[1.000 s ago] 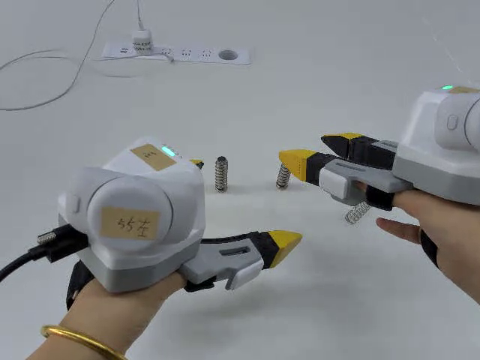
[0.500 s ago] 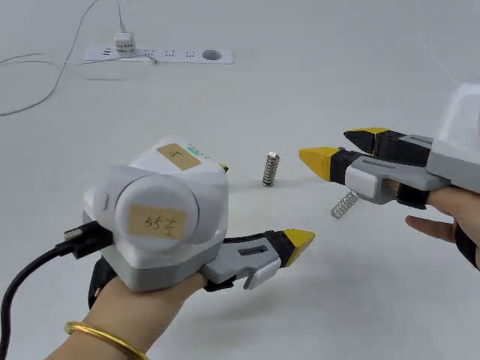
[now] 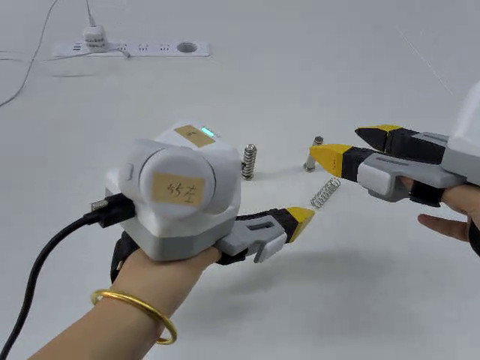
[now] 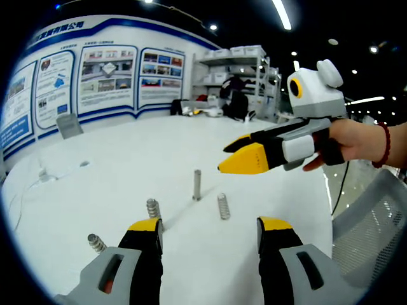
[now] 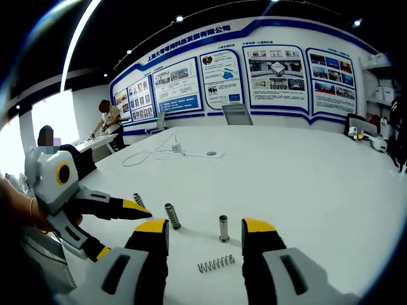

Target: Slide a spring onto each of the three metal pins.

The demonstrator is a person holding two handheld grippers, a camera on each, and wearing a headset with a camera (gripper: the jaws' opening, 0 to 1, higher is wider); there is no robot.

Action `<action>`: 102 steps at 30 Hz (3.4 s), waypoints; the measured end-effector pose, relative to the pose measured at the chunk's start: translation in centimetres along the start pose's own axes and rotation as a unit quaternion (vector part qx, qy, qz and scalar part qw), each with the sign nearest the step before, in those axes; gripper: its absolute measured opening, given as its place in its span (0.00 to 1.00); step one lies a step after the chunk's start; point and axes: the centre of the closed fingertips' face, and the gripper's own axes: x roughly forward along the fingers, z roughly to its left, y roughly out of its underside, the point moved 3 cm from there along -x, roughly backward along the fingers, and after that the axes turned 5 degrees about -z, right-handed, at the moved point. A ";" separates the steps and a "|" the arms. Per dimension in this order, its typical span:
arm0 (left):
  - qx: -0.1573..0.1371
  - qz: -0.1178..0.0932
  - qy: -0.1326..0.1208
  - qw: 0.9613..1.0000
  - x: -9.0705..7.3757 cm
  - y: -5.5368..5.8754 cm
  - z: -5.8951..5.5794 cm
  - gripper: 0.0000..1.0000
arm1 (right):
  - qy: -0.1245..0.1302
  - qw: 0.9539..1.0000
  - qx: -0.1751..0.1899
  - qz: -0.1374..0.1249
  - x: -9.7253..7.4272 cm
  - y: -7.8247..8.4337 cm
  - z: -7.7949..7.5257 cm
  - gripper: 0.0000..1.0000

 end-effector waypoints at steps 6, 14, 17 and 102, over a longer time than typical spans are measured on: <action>-0.006 0.006 0.016 1.000 1.5 0.7 -0.7 0.56 | 0.005 1.000 0.004 0.006 -0.5 0.7 -0.3 0.47; -0.001 0.019 0.029 0.999 3.2 1.2 -1.2 0.48 | 0.026 1.000 -0.010 0.013 -1.0 1.2 -1.3 0.46; -0.012 0.022 0.025 0.999 3.8 1.3 -1.1 0.45 | 0.031 0.999 0.000 0.010 -1.1 1.4 -1.6 0.46; -0.008 -0.046 0.015 0.999 0.6 -3.3 -0.7 0.10 | -0.001 0.975 0.219 -0.031 -1.4 0.1 1.1 0.31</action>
